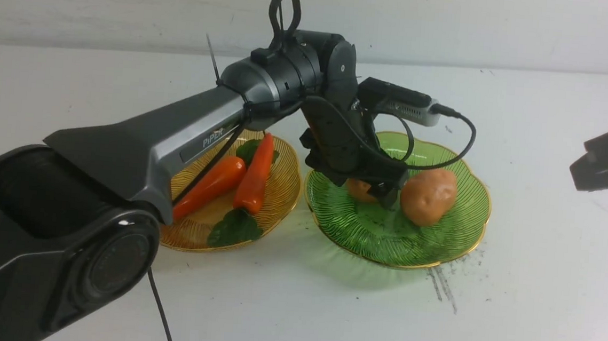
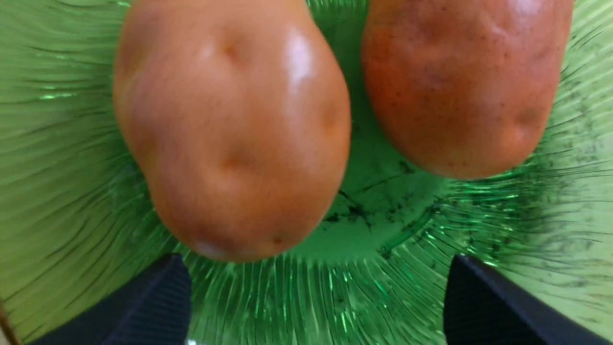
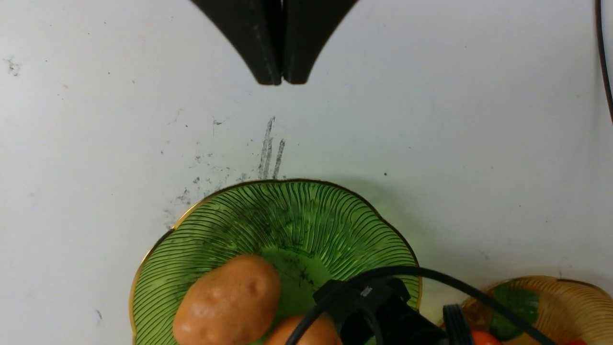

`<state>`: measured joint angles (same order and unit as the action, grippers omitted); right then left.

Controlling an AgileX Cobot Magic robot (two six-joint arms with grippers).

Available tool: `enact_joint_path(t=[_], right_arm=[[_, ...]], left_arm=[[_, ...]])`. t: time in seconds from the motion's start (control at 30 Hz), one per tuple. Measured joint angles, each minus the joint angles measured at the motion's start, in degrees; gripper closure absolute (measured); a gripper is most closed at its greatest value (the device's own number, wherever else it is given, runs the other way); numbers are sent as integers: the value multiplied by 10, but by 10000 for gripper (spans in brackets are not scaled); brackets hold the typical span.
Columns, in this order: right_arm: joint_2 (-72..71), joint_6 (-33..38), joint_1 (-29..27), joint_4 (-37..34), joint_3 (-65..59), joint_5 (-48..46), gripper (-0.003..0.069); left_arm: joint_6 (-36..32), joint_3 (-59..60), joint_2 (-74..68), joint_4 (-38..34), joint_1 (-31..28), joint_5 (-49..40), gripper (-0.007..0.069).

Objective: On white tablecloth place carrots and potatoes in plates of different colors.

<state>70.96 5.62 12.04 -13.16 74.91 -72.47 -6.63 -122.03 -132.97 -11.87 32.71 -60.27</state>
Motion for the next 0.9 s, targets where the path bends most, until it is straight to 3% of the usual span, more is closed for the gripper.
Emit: enact_joint_path(t=[0.03, 0.07, 0.13, 0.17, 0.23, 0.3, 0.57, 0.77, 0.9], right_arm=[[0, 0, 0, 1, 0, 0, 674], [-7, -1, 0, 14, 0, 0, 674], [-18, -7, 0, 28, -1, 0, 674], [-33, -12, 0, 38, -1, 0, 674], [-69, -21, 0, 56, -3, 3, 674], [-114, -30, 0, 73, -13, 24, 674], [-396, -103, 0, 167, -190, 299, 674], [-594, -218, 0, 326, -403, 548, 674], [-642, -284, 0, 371, -455, 609, 674]], left_arm=[[0, 0, 1, 1, 0, -1, -22], [16, 0, 21, 9, 0, -9, 70], [26, 0, 46, 19, 0, -14, 183], [29, 0, 71, 31, 0, -22, 330], [29, 0, 110, 54, 0, -39, 501], [34, 0, 160, 91, 0, -62, 591], [71, 2, 305, 198, 0, -115, 628], [73, 72, 446, 196, 0, -117, 628], [73, 142, 530, 192, 0, -117, 628]])
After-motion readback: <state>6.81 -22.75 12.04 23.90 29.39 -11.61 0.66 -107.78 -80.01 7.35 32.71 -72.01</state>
